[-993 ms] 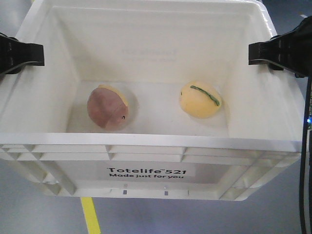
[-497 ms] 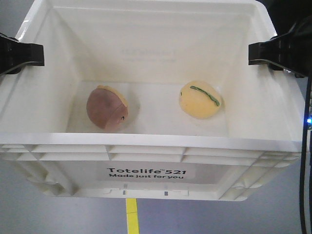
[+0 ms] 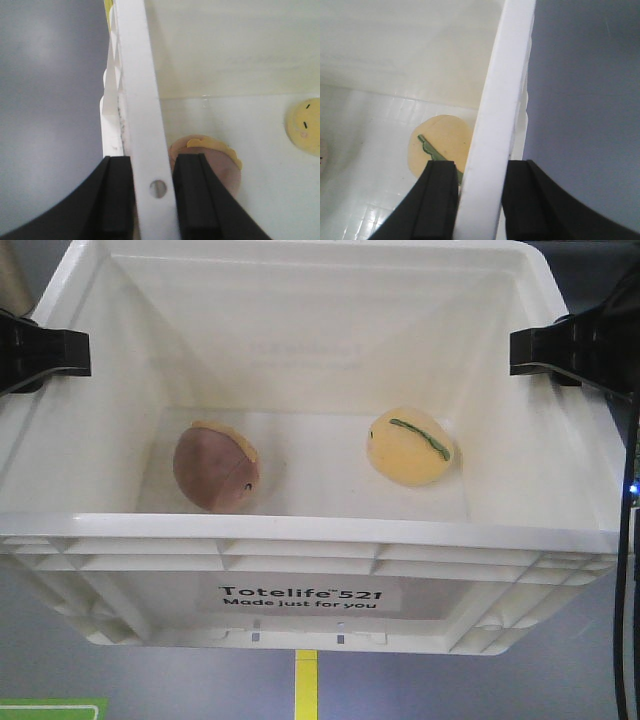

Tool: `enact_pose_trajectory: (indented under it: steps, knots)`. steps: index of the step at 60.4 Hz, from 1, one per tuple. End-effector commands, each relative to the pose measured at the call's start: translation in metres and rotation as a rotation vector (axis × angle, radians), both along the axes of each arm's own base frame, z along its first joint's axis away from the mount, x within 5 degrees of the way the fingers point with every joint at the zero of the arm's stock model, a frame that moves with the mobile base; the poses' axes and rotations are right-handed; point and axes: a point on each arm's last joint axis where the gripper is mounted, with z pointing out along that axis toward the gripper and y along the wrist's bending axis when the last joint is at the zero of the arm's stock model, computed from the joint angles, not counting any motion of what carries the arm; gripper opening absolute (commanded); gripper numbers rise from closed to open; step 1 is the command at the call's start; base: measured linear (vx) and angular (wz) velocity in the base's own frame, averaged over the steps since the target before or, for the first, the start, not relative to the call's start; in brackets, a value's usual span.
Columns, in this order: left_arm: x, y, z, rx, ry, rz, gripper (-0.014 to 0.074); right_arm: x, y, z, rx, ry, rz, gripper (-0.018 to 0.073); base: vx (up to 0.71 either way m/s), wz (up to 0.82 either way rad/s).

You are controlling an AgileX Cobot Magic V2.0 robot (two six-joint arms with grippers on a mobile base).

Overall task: Place moving items into box and shelve
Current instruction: 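Hold the crate level while the base drives away from the conveyor, then keep holding the crate by both rims while the base drives on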

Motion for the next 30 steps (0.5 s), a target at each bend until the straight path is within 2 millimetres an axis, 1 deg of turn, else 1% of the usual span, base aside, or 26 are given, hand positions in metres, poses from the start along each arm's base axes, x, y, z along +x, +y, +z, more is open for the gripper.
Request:
enact_pose_trajectory:
  steps: [1,16,30]
  knots:
    - [-0.0043,0.0017,0.0322,-0.070,-0.209,0.000,-0.0006,-0.0008,-0.0051,0.0286,-0.003,-0.197,-0.012,-0.0005,-0.02,0.09]
    - [-0.0043,0.0017,0.0322,-0.070,-0.209,0.000,-0.0006,-0.0013,-0.0052,0.0278,-0.005,-0.186,-0.011,-0.0005,0.03,0.00]
    - [-0.0043,0.0017,0.0322,-0.070,-0.209,0.000,-0.0006,-0.0014,-0.0051,0.0278,-0.004,-0.186,-0.011,-0.0005,0.11,-0.01]
